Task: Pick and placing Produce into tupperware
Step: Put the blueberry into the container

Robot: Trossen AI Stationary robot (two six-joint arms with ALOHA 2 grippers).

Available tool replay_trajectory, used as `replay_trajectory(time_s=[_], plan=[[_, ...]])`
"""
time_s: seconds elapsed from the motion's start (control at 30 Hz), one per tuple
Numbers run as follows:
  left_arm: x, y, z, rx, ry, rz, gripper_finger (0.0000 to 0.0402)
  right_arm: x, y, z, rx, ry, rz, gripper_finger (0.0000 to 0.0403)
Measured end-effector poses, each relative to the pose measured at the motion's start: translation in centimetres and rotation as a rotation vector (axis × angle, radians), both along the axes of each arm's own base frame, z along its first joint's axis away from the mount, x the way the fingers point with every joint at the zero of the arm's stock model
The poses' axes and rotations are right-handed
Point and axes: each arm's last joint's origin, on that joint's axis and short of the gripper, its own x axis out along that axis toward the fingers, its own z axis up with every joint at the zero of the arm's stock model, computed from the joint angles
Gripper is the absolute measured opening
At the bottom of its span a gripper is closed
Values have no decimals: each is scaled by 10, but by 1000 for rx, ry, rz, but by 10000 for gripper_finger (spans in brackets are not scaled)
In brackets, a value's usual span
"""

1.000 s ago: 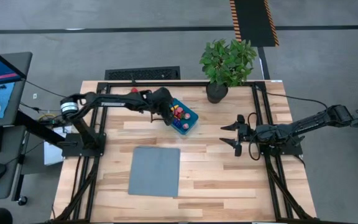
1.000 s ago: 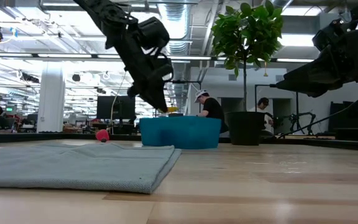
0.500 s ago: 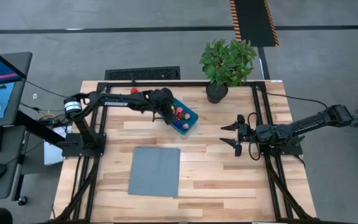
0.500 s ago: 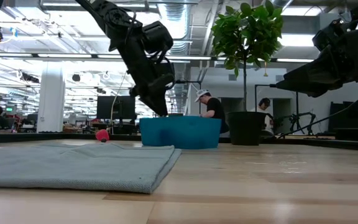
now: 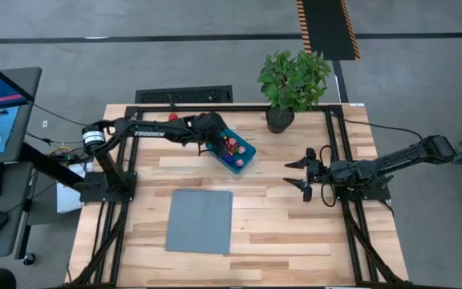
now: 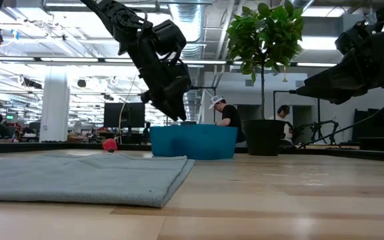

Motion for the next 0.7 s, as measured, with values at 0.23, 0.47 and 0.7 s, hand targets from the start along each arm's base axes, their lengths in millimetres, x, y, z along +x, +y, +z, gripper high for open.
replay_trajectory(time_s=[0.23,0.47,0.7], plan=[[-12,-1,35,32,-106,-3,170,0,0,0,0,0,0,274],[-35,-18,95,111,-303,-57,158,0,0,0,0,0,0,274],[-72,-34,109,135,-313,-42,157,0,0,0,0,0,0,274]])
